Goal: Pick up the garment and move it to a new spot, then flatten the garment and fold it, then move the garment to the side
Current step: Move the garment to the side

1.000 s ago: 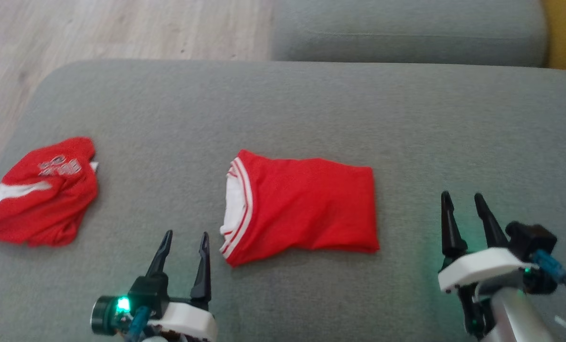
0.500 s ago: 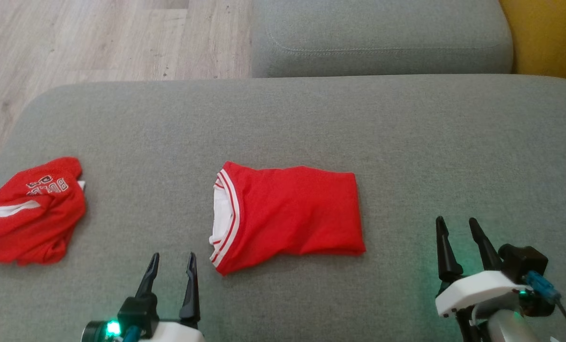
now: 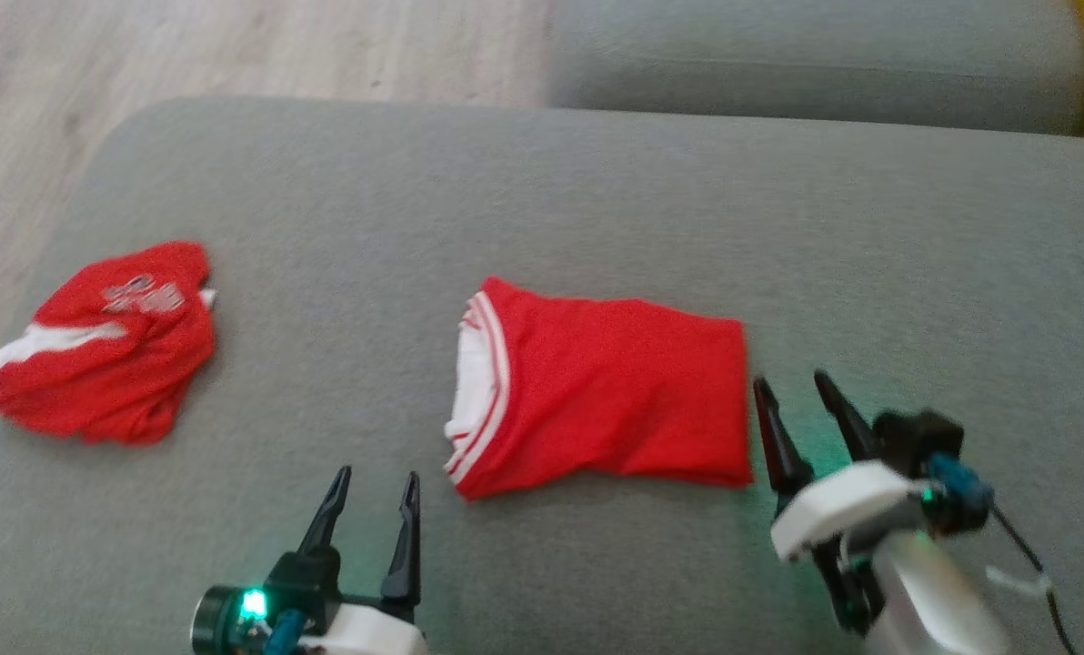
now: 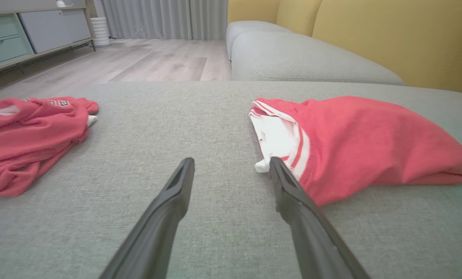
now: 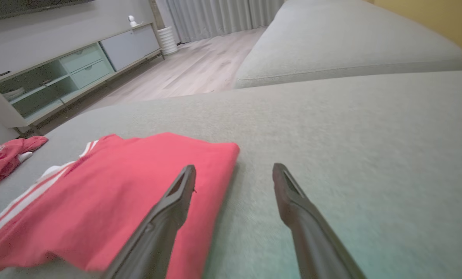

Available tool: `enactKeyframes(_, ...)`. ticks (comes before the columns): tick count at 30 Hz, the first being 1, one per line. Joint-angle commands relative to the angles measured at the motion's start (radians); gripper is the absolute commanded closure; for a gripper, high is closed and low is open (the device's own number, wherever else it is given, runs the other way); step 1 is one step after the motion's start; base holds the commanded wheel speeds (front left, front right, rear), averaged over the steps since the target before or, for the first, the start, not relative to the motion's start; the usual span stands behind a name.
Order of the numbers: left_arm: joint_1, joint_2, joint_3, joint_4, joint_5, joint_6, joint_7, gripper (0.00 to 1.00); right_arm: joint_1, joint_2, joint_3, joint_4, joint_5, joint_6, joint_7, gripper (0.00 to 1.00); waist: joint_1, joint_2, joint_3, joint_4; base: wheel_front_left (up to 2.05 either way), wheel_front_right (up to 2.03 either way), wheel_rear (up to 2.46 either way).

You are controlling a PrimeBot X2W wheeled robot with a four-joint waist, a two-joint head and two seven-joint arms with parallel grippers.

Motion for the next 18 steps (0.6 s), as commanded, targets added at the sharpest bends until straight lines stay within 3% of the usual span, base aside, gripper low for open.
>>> enactKeyframes(1,-0.047,0.002,0.018,-0.026,-0.004,-0.003,-0.005,0.0,-0.068,-0.002,0.027,0.001,-0.006,-0.001,-0.007,0.0,-0.0001,0.0,0.037,0.058,0.0,0.0,0.0)
enactKeyframes(8,-0.052,0.002,0.016,-0.013,-0.007,-0.003,-0.005,0.0,-0.138,-0.002,-0.006,0.221,0.012,-0.001,0.004,0.0,-0.0001,0.0,0.061,0.139,0.0,0.0,0.0)
enactKeyframes(11,-0.049,0.002,0.023,-0.013,-0.009,-0.002,-0.005,0.0,-0.146,-0.002,0.047,0.293,0.069,-0.001,0.009,0.0,-0.0001,0.0,0.061,0.156,0.0,0.0,0.0)
enactKeyframes(12,-0.046,0.002,0.026,-0.014,-0.009,-0.001,-0.005,0.0,-0.145,-0.002,0.101,0.311,0.118,-0.001,0.01,0.27,-0.0001,0.0,0.06,0.158,0.0,0.0,0.0)
enactKeyframes(13,-0.044,0.002,0.028,-0.015,-0.009,-0.001,-0.005,0.0,-0.143,-0.002,0.125,0.313,0.144,-0.001,0.009,0.84,-0.0001,0.0,0.057,0.155,0.0,0.0,0.0)
enactKeyframes(14,-0.042,0.002,0.028,-0.016,-0.01,-0.001,-0.005,0.0,-0.144,-0.002,0.148,0.315,0.16,-0.001,0.008,1.0,-0.0001,0.0,0.054,0.149,0.0,0.0,0.0)
enactKeyframes(18,-0.034,0.002,0.032,-0.02,-0.009,-0.003,-0.005,0.0,-0.16,-0.002,0.181,0.316,0.18,-0.001,-0.003,1.0,-0.0001,0.0,0.033,0.097,0.0,0.0,0.0)
